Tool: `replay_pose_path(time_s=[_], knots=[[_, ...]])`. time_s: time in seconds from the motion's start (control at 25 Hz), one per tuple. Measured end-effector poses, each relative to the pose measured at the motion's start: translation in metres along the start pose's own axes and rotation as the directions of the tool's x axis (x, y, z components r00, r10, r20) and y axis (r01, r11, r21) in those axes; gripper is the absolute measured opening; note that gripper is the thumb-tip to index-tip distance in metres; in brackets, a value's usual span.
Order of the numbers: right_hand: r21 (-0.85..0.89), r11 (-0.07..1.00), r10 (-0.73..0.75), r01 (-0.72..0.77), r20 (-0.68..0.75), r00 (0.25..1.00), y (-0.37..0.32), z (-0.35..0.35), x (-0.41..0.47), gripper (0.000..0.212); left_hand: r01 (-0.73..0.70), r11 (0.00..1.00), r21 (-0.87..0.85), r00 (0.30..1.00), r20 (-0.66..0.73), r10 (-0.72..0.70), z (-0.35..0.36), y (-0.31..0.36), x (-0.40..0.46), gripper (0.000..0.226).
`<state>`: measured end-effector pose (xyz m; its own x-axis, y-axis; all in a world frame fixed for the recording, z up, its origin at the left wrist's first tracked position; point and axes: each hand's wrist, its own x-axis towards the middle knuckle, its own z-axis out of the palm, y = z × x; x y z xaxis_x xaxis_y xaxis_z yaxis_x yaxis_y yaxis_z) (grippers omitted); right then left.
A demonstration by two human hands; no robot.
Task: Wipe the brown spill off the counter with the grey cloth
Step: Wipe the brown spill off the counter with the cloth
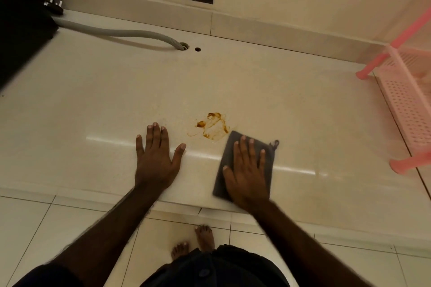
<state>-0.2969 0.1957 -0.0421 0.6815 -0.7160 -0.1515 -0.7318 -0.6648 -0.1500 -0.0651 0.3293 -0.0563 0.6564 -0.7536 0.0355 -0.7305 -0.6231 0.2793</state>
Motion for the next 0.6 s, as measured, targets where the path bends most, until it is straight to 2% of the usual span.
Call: replay_pose_path(time_s=[0.08,0.16,0.32,0.44,0.52,0.6], knots=[[0.012,0.995,-0.098,0.098,0.003,0.995,-0.009,0.007,-0.01,0.081,0.003,1.0,-0.001,1.0,0.009,-0.003,-0.002,0.0,0.001,0.088],[0.074,0.992,-0.101,0.103,-0.03,0.994,0.004,0.004,-0.009,0.081,0.004,1.0,-0.012,1.0,0.006,-0.004,-0.003,0.0,0.0,0.088],[0.029,0.986,0.167,-0.165,-0.158,0.973,0.062,-0.023,0.027,0.086,0.009,1.0,-0.017,1.0,0.009,-0.009,-0.007,0.002,-0.002,0.087],[0.044,0.965,0.261,-0.258,-0.08,0.962,0.074,-0.04,0.072,0.084,0.012,1.0,-0.003,0.999,0.034,-0.011,-0.009,0.002,-0.002,0.087],[0.034,0.976,0.219,-0.217,-0.07,0.973,0.058,-0.038,0.084,0.084,0.012,1.0,-0.003,0.999,0.051,-0.012,-0.01,0.003,-0.002,0.087],[0.034,0.994,0.108,-0.105,-0.097,0.989,0.036,-0.029,0.072,0.081,0.013,1.0,-0.009,0.999,0.044,-0.013,-0.011,0.004,-0.003,0.086]])
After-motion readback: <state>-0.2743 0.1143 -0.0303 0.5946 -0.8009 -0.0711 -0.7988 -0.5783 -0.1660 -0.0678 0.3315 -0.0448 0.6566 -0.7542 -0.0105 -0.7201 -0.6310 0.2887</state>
